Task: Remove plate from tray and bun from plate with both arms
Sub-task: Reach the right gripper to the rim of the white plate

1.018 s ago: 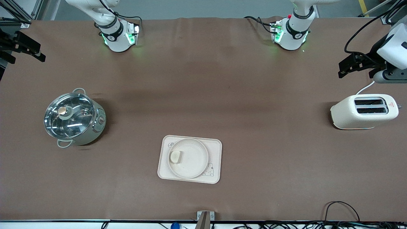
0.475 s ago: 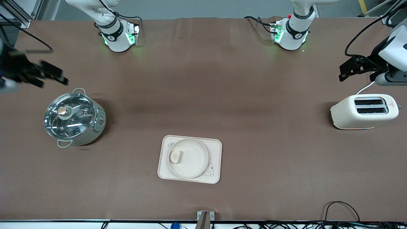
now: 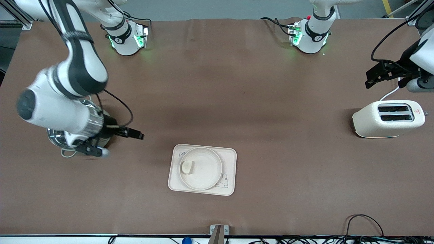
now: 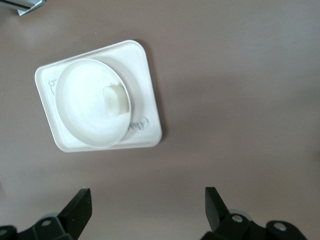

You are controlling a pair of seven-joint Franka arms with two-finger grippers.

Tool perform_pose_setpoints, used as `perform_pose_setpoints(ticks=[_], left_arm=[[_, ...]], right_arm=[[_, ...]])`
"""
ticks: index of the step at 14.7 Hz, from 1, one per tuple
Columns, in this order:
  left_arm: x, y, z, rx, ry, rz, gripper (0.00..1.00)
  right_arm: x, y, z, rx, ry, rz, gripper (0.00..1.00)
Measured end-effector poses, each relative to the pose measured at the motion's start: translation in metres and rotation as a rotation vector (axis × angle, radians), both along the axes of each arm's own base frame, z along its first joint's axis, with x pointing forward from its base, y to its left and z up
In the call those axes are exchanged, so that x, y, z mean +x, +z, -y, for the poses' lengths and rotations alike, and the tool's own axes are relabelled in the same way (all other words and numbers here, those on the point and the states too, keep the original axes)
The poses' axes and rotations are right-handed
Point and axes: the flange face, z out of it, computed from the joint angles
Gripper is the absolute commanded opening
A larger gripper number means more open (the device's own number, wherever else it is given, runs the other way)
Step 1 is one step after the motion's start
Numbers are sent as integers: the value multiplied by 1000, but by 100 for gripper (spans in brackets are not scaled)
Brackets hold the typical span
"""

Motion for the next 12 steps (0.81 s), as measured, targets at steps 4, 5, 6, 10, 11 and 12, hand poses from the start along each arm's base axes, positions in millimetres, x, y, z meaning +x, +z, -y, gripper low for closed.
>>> perform_pose_setpoints(ticks=[4,5,6,10,11,12], left_arm=[[2,-3,-3,0,5,-5,100],[3,-4,-3,0,5,-8,100],[4,-6,-3,0,5,-11,100],[7,-11,0,-1,-1,-17,100],[8,-12,0,-2,-2,-17,100],[8,-12,0,-2,-2,-18,100]], right_arm=[[22,-86,-52,3,-127,-63,97],[25,-101,-70,4,-142,-66,96],[26,-116,-90,5,-158,-54,93],[20,-174,-136,0,-183,-8,79],[22,-184,-137,0,-191,-1,76],[25,-190,-137,0,-196,2,72]])
